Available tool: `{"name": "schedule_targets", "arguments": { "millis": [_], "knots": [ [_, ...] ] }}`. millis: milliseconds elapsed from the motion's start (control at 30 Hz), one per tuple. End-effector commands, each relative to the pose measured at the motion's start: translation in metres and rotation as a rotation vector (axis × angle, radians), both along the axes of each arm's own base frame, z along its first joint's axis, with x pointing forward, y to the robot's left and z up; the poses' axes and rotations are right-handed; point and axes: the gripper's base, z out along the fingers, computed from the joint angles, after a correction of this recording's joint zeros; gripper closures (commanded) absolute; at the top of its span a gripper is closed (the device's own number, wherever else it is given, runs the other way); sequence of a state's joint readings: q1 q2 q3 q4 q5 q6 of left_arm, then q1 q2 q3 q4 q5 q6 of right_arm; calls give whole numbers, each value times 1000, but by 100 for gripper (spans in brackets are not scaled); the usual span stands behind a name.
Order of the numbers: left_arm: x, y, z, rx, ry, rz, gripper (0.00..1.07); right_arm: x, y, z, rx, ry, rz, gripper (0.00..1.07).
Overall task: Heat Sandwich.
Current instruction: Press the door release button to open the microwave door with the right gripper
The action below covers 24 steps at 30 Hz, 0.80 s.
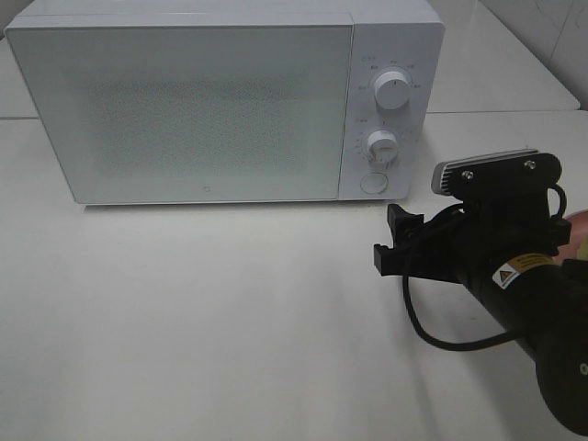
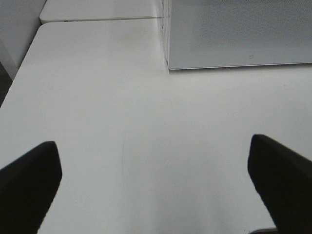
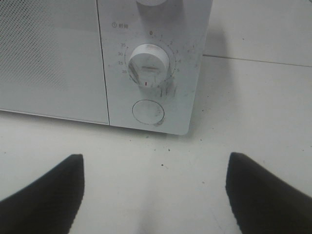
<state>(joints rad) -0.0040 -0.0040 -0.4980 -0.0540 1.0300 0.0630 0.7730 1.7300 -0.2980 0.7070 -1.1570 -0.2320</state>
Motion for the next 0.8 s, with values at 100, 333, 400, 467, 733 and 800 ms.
{"name": "schedule_targets", "arguments": {
  "millis": [100, 333, 400, 467, 733, 800],
  "knots": [
    [-4, 0, -1, -5, -25, -1, 7, -2, 5, 1, 2, -27, -7, 31],
    [-4, 0, -1, -5, -25, -1, 7, -3, 6, 1, 56, -22, -18, 31],
    [-4, 0, -1, -5, -25, -1, 7, -3, 6, 1, 86, -18, -28, 31],
    [-4, 0, -1, -5, -25, -1, 7, -3, 6, 1, 205, -1, -69, 31],
    [-4, 0, -1, -5, -25, -1, 7, -3, 6, 1, 533, 42, -180, 31],
    [-4, 0, -1, -5, -25, -1, 7, -3, 6, 1, 705, 65, -238, 31]
  ]
}}
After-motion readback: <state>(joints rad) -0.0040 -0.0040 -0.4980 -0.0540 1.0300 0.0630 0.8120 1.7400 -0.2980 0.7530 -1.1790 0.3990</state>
